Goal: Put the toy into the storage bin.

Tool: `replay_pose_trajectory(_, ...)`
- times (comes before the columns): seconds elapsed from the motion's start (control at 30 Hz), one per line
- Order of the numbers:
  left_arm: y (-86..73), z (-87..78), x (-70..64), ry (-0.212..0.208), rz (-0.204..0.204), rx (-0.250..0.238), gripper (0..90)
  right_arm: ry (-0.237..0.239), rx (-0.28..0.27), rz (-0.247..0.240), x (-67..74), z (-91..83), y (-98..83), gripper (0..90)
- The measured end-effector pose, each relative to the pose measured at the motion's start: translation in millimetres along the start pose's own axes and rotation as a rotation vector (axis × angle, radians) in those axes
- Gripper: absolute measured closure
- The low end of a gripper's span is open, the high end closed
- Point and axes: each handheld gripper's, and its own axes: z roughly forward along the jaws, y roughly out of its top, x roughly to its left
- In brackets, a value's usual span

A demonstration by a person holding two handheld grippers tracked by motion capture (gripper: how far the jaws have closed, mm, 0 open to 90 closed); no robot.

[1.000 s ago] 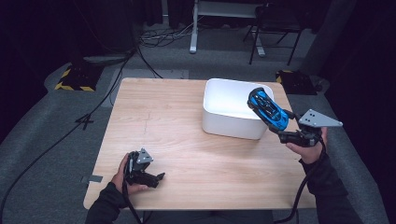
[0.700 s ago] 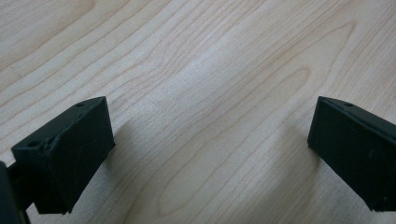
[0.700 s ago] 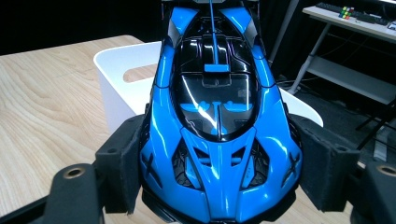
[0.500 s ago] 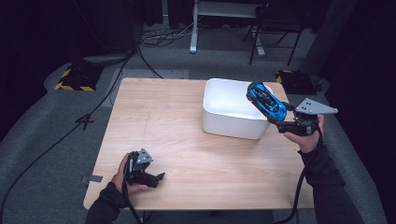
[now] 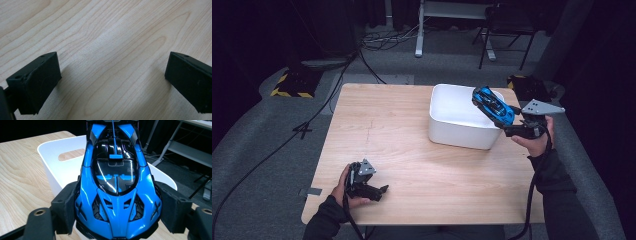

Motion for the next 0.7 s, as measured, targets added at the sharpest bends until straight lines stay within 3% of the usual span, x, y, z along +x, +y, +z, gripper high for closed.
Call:
replay_pose_trajectory(0.47, 0.0, 0.1, -0.2, 0.000, -0.001, -0.001, 0.5, -0.007, 0.122, -0.020, -8.7, 20.9, 14.4, 26.7)
replay_pose_trajectory(0.6, 0.0, 0.0, 0.0, 0.000, 0.000, 0.000, 0.5, -0.007, 0.186, -0.024, -10.8, 28.9, 18.6, 26.7)
replay_pose_trajectory(0.7, 0.0, 0.0, 0.0, 0.000, 0.000, 0.000, 0.5, 0.014, 0.269, -0.029, -10.4, 38.1, 22.4, 26.7)
